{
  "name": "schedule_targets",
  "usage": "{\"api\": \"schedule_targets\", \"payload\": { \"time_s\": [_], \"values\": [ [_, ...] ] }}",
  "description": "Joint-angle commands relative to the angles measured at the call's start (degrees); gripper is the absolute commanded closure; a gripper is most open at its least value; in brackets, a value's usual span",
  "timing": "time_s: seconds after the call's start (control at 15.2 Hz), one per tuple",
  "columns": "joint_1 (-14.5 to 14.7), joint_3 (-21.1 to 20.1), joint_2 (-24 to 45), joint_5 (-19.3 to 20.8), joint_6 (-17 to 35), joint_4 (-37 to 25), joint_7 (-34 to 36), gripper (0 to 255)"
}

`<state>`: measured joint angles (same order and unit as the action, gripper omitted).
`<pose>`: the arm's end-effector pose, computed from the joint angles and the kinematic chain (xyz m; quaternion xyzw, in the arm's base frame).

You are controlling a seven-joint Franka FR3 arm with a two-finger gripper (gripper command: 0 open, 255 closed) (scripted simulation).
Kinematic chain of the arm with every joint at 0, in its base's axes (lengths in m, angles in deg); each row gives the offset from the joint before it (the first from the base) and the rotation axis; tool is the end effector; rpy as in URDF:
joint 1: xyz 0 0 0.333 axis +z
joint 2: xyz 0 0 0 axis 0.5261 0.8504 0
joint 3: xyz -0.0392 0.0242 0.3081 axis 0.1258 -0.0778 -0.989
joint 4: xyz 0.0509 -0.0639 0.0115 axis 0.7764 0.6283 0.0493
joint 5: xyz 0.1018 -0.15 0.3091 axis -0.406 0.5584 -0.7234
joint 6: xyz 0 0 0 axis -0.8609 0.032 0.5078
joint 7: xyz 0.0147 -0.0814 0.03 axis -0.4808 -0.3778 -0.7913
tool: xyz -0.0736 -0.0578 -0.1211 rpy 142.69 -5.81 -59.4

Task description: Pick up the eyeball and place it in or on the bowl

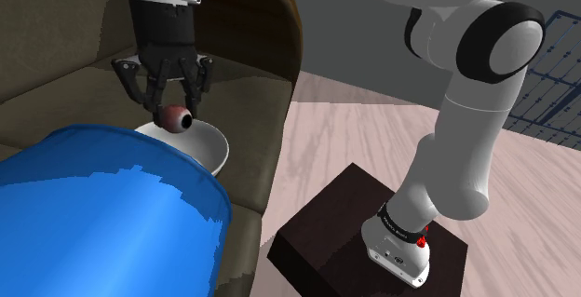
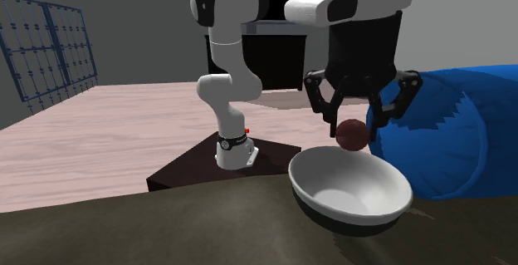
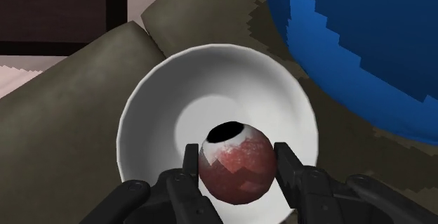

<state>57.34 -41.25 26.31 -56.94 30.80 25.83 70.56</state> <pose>0.4101 0.4245 0.5043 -0.9926 -0.0047 0.1180 0.0276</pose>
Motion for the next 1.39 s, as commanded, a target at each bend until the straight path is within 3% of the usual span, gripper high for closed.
{"api": "schedule_targets", "payload": {
  "time_s": [0.0, 0.4, 0.86, 0.92, 1.25, 1.32],
  "values": [
    [-0.2, 0.1, -0.3, -0.1, 1.6, 2.0, -0.4, 255],
    [-0.5, 0.2, -0.8, -0.3, 6.2, 7.0, -1.2, 255],
    [-0.5, 0.2, -0.8, -0.3, 6.2, 7.0, -1.2, 255],
    [-0.5, 0.2, -0.8, -0.3, 6.2, 7.1, -1.2, 0],
    [-0.5, 0.2, -0.8, -0.3, 6.2, 7.0, -1.2, 0],
    [-0.4, 0.2, -0.3, -0.1, 4.1, 4.5, -1.0, 0]
  ]
}}
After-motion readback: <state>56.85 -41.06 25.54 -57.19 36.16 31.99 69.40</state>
